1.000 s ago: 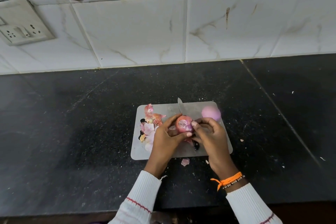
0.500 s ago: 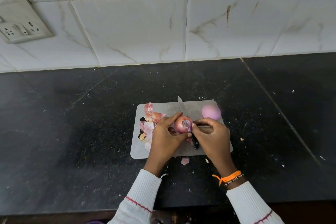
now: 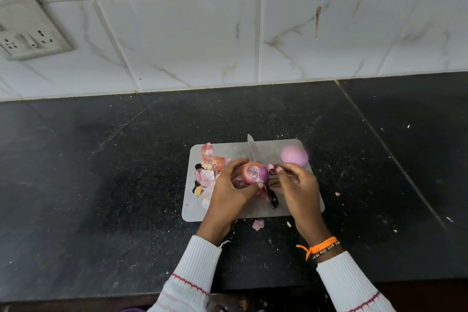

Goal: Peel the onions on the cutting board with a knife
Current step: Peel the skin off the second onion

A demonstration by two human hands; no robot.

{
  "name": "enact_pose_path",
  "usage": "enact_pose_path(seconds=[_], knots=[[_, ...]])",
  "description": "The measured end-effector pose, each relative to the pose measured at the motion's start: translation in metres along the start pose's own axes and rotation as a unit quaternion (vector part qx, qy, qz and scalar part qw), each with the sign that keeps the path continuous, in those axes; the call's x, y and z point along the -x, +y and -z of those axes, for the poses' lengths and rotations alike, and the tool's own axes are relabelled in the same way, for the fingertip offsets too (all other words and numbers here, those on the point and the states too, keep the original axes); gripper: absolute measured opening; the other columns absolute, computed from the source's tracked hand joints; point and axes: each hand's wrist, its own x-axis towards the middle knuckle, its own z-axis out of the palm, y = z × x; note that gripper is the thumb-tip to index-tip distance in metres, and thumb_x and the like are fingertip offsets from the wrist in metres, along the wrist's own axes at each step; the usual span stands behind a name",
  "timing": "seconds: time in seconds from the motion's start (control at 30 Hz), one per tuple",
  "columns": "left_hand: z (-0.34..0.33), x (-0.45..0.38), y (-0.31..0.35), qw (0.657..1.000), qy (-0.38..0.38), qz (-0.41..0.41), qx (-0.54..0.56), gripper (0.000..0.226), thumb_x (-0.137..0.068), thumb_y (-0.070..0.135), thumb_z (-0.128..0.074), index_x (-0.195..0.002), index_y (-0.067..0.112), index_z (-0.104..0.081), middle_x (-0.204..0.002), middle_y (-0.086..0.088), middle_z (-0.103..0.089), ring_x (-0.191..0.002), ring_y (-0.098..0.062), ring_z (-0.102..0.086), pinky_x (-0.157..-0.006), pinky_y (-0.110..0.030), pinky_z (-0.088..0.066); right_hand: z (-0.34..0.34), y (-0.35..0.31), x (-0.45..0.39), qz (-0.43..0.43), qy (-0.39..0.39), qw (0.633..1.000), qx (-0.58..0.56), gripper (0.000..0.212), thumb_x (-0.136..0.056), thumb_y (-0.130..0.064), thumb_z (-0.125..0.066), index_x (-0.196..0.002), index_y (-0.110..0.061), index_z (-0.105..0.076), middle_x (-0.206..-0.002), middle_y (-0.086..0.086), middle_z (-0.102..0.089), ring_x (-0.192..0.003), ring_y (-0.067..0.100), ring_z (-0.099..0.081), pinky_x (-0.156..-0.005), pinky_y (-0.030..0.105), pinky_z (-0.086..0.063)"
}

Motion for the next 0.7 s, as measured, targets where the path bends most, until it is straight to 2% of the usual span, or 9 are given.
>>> enact_pose_path(seconds=[0.07, 0.13, 0.23, 0.33, 0.4, 0.53, 0.63, 0.7], knots=[[0.0, 0.0, -0.001, 0.999, -0.002, 0.029, 0.04, 0.056, -0.074, 0.003, -0.074, -0.122, 0.018, -0.05, -0.112, -0.002, -0.063, -0.1, -0.011, -0.062, -0.083, -0.019, -0.052, -0.002, 0.0, 0.0, -0.021, -0.009, 1.0, -0.022, 0.015, -0.093, -0.012, -0.052, -0.095, -0.011, -0.067, -0.085, 0.0, -0.07, -0.078, 0.013, -0.069, -0.068, 0.033, -0.059], [0.0, 0.0, -0.001, 0.995, -0.012, 0.054, 0.082, 0.051, -0.076, 0.001, -0.071, -0.12, 0.015, -0.05, -0.112, -0.007, -0.065, -0.103, -0.017, -0.062, -0.089, -0.025, -0.051, -0.003, -0.001, 0.001, -0.015, -0.012, 0.999, -0.027, 0.015, -0.094, -0.014, -0.052, -0.094, -0.017, -0.066, -0.088, -0.001, -0.069, -0.082, 0.014, -0.069, -0.07, 0.035, -0.059], [0.001, -0.001, -0.003, 0.987, -0.032, 0.085, 0.132, 0.048, -0.076, 0.002, -0.071, -0.119, 0.011, -0.053, -0.111, -0.011, -0.068, -0.107, -0.024, -0.063, -0.097, -0.038, -0.048, -0.004, -0.005, 0.004, 0.013, -0.034, 0.999, -0.025, 0.011, -0.089, -0.017, -0.059, -0.098, -0.023, -0.064, -0.094, -0.005, -0.069, -0.088, 0.008, -0.067, -0.074, 0.026, -0.057], [0.003, -0.002, -0.002, 0.991, -0.035, 0.078, 0.106, 0.05, -0.074, 0.004, -0.075, -0.118, 0.013, -0.054, -0.112, -0.009, -0.067, -0.105, -0.02, -0.063, -0.093, -0.032, -0.051, -0.007, -0.008, 0.005, 0.074, -0.033, 0.996, 0.049, 0.02, -0.078, -0.017, -0.072, -0.095, -0.022, -0.064, -0.094, -0.01, -0.066, -0.087, 0.002, -0.063, -0.072, 0.012, -0.051], [0.004, -0.002, -0.002, 0.993, -0.032, 0.071, 0.083, 0.05, -0.074, 0.002, -0.074, -0.119, 0.013, -0.054, -0.112, -0.007, -0.066, -0.104, -0.017, -0.063, -0.09, -0.028, -0.052, -0.008, -0.008, 0.004, 0.088, -0.012, 0.993, 0.072, 0.015, -0.079, -0.012, -0.071, -0.09, -0.02, -0.064, -0.088, -0.009, -0.065, -0.086, 0.003, -0.062, -0.071, 0.01, -0.049], [0.006, -0.002, -0.002, 0.987, -0.028, 0.094, 0.127, 0.048, -0.076, -0.001, -0.07, -0.119, 0.011, -0.054, -0.111, -0.01, -0.067, -0.105, -0.023, -0.063, -0.096, -0.038, -0.049, -0.003, -0.002, -0.001, 0.06, 0.006, 0.996, 0.064, 0.013, -0.083, -0.006, -0.065, -0.085, -0.019, -0.064, -0.08, -0.008, -0.066, -0.078, 0.004, -0.065, -0.067, 0.012, -0.05], [0.009, -0.002, 0.002, 0.958, -0.032, 0.131, 0.252, 0.038, -0.082, -0.009, -0.058, -0.115, 0.01, -0.053, -0.103, -0.013, -0.068, -0.092, -0.024, -0.067, -0.082, -0.029, -0.057, 0.001, 0.003, -0.003, 0.042, 0.0, 0.996, 0.081, 0.018, -0.081, -0.003, -0.067, -0.082, -0.021, -0.063, -0.077, -0.01, -0.064, -0.071, 0.001, -0.063, -0.063, 0.01, -0.05], [0.01, -0.003, 0.004, 0.936, -0.037, 0.149, 0.316, 0.036, -0.082, -0.012, -0.054, -0.11, 0.011, -0.055, -0.099, -0.014, -0.067, -0.083, -0.022, -0.068, -0.073, -0.027, -0.058, 0.002, 0.006, -0.004, 0.041, -0.017, 0.992, 0.116, 0.017, -0.081, -0.002, -0.066, -0.084, -0.019, -0.065, -0.078, -0.01, -0.065, -0.075, 0.0, -0.062, -0.066, 0.009, -0.05]])
